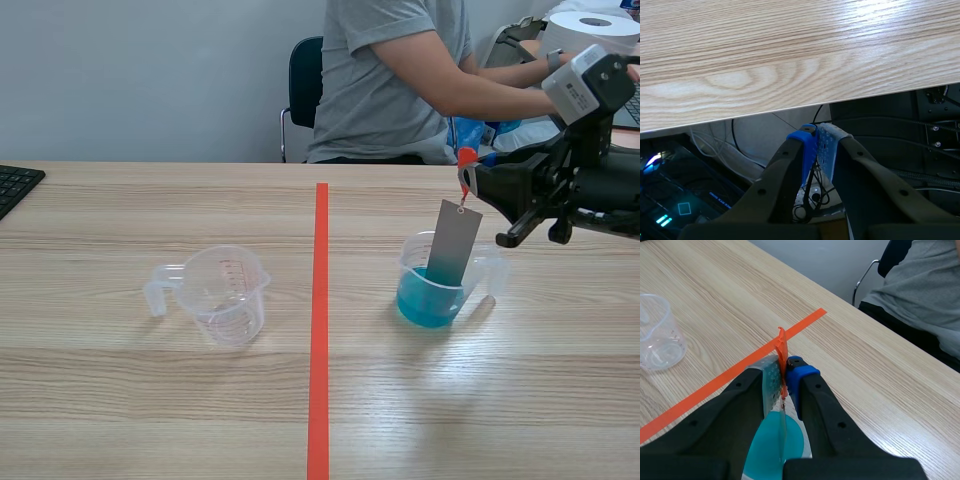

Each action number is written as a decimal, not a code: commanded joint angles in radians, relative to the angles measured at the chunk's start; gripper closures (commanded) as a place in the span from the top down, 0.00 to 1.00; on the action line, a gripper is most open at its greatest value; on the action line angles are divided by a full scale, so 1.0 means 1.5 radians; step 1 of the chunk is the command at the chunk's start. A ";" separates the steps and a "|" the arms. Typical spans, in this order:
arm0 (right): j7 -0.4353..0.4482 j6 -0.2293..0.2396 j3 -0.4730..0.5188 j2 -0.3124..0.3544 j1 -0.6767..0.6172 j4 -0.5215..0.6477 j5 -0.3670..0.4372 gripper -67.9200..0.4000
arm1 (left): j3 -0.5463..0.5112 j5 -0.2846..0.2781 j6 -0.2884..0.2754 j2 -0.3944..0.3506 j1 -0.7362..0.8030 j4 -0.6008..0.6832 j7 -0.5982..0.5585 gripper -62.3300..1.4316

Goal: Do the redox reaction experiment.
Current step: 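Hold the plate still in the solution, then raise the plate and point at it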

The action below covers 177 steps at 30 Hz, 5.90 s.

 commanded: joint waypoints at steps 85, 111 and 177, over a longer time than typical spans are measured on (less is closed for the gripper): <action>-0.262 0.005 0.195 0.048 -0.061 0.360 0.263 0.03 | 0.001 -0.004 -0.002 0.002 0.000 0.004 -0.009 0.08; -0.268 0.005 0.200 0.048 -0.060 0.375 0.275 0.03 | 0.002 -0.006 -0.159 -0.245 -0.019 0.056 -0.130 0.08; -0.268 0.005 0.200 0.048 -0.060 0.375 0.275 0.03 | 0.818 0.056 -0.147 0.221 -1.144 -0.347 -0.059 0.08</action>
